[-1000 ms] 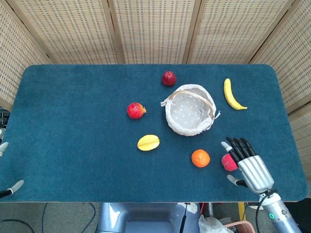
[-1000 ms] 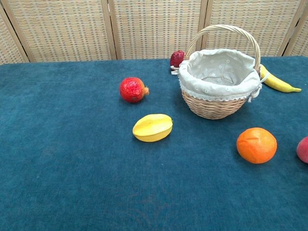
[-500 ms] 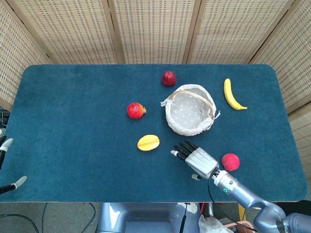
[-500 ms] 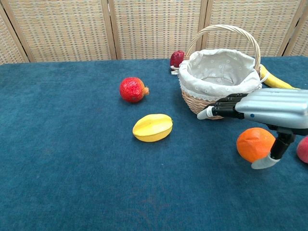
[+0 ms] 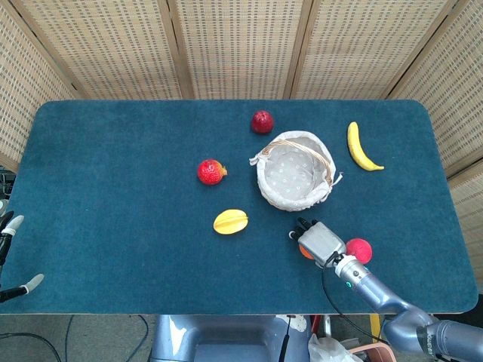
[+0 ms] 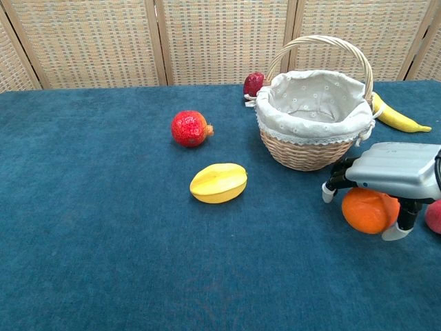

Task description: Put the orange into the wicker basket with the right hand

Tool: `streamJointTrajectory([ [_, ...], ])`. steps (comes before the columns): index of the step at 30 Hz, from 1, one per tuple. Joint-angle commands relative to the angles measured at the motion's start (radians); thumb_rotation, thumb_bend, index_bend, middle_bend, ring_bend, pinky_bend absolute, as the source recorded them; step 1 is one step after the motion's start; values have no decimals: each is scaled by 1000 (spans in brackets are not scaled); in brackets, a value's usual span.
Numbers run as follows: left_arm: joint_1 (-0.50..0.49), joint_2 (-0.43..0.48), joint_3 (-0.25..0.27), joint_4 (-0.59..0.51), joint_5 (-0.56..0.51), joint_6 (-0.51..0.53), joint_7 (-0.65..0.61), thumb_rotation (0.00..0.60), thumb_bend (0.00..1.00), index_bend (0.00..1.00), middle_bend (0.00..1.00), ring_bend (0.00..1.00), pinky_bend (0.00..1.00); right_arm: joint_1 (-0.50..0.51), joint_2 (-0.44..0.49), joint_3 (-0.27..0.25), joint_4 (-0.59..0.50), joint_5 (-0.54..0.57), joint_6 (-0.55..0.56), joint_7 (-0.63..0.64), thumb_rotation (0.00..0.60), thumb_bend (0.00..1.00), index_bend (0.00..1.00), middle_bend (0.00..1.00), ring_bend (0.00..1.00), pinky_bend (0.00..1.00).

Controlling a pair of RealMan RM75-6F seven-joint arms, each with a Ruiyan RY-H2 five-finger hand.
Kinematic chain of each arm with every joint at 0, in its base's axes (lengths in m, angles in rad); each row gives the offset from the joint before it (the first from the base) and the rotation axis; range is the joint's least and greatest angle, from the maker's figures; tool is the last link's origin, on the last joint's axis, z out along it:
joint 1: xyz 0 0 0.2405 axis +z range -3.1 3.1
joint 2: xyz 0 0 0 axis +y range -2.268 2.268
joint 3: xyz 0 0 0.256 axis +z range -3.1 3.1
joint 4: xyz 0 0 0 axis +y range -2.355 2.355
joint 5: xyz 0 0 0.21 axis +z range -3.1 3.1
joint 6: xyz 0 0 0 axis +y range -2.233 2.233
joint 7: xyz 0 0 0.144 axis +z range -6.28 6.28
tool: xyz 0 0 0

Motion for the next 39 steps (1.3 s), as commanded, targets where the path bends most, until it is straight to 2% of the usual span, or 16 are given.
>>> streamJointTrajectory([
  [1,-1,-2,1,-1,1,-2,4,600,0,0,0,0,0,-10,1,-14,1,-70,62,99,600,237,401,417,311,537],
  [6,-2,-4,1,0,-3,-4,8,600,0,0,0,0,0,-11,58,-17,-53,-193,167,253,600,292,410,440,329,542],
  [10,-6,-5,0,0,-8,-11,10,600,0,0,0,0,0,0,112,28,-93,-251,261,316,600,301,421,441,329,542],
  [11,-6,-6,0,-1,-7,-12,12,600,0,0,0,0,0,11,123,69,-102,-248,294,322,600,301,425,441,329,542],
  [12,-7,-7,0,-1,-7,-12,15,600,0,0,0,0,0,29,130,104,-111,-227,294,323,600,302,430,441,329,542],
  [15,-8,-10,1,-1,-6,-13,21,600,0,0,0,0,0,63,135,152,-129,-165,260,308,600,302,432,441,329,542],
  [20,-11,-14,-2,-1,-11,-16,30,600,0,0,0,0,0,147,81,248,-102,35,175,197,600,302,432,441,329,542],
  [24,-13,-13,-5,1,-19,-20,23,600,0,0,0,0,0,192,18,275,-57,178,156,100,600,302,432,432,323,529],
  [26,-14,-12,-6,1,-22,-21,20,600,0,0,0,0,0,211,-6,273,-31,236,147,47,600,249,431,378,269,465],
  [27,-14,-11,-6,2,-23,-22,19,600,0,0,0,0,0,218,-14,271,-24,257,147,27,600,171,414,317,197,391],
  [28,-15,-10,-6,2,-25,-24,16,600,0,0,0,0,0,227,-24,266,-12,291,144,-4,600,81,361,225,111,288],
  [29,-15,-9,-6,2,-27,-25,14,600,0,0,0,0,0,234,-30,263,-5,320,141,-29,600,39,305,156,64,214],
  [31,-15,-7,-7,3,-29,-25,9,600,0,0,0,0,0,246,-40,260,0,375,153,-81,600,0,119,13,0,36],
  [34,-15,-5,-6,4,-30,-26,1,600,0,0,0,0,0,247,-39,251,-19,399,188,-114,600,0,26,0,0,0],
  [39,-16,-1,-4,4,-27,-28,-7,600,0,0,0,0,0,221,24,235,-116,370,231,-107,600,0,12,0,0,0],
])
